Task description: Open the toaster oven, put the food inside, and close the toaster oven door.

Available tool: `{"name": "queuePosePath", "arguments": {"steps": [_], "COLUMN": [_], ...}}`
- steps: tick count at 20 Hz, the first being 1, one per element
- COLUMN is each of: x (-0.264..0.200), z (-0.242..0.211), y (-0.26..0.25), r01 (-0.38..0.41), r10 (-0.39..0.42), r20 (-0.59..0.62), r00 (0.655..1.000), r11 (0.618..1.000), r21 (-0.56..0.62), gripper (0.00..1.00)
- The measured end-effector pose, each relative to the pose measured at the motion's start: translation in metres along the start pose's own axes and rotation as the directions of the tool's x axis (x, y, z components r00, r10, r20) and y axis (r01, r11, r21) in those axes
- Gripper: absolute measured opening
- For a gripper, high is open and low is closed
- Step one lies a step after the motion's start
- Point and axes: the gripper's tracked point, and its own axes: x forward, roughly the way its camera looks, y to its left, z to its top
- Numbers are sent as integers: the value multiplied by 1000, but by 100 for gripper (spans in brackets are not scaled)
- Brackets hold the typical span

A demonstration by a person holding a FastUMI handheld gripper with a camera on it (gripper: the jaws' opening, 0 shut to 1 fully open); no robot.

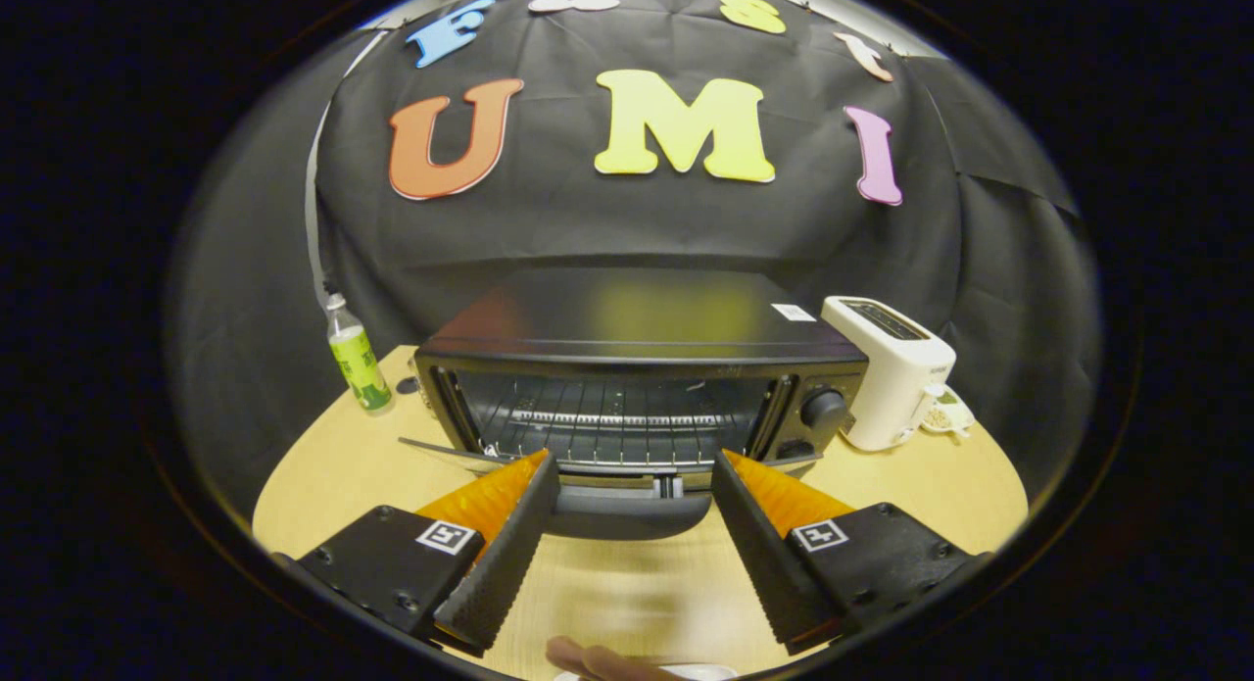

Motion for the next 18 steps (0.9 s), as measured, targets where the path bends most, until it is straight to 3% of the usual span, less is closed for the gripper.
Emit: {"name": "queuePosePath", "arguments": {"steps": [11,18], "x": [-22,-23], "z": [-69,-111], "y": [1,4], "r01": [6,-29], "r10": [-6,26], "r20": [-16,-114], "r00": [1000,993], "r11": [999,999], "r21": [-41,-29], "gripper": [100,100]}}
